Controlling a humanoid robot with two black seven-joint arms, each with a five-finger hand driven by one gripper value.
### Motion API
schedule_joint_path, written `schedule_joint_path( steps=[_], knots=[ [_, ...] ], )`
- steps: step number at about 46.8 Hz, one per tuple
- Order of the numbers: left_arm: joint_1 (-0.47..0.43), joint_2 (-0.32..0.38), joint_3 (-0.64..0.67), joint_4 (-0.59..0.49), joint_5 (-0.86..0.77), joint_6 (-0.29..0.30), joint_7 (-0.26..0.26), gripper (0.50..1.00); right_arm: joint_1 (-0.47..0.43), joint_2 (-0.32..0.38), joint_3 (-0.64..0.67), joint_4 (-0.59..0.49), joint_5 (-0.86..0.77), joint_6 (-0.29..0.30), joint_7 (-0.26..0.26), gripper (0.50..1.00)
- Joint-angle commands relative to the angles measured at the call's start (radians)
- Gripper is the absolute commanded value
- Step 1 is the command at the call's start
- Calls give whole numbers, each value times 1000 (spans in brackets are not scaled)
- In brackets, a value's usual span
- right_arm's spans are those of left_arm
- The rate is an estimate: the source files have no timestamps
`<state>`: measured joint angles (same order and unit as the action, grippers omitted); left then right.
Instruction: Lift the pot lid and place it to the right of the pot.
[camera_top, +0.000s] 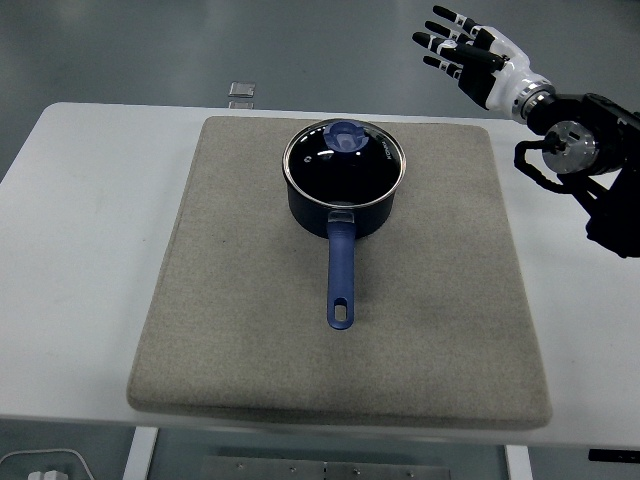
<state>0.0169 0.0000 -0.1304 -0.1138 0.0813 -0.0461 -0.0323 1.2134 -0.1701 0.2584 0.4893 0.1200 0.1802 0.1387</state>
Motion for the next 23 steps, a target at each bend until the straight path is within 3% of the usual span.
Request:
schedule_joint_path(
  steps=[1,16,23],
  knots=[
    [0,0,0,0,0,0,0,1000,-2,-5,1,0,-5,-1,1,921],
    [0,0,0,0,0,0,0,1000,5,-15,-1,0,-13,12,1,921],
    [0,0,0,0,0,0,0,1000,-2,-48,4,11,-91,25,2,921]
  ],
)
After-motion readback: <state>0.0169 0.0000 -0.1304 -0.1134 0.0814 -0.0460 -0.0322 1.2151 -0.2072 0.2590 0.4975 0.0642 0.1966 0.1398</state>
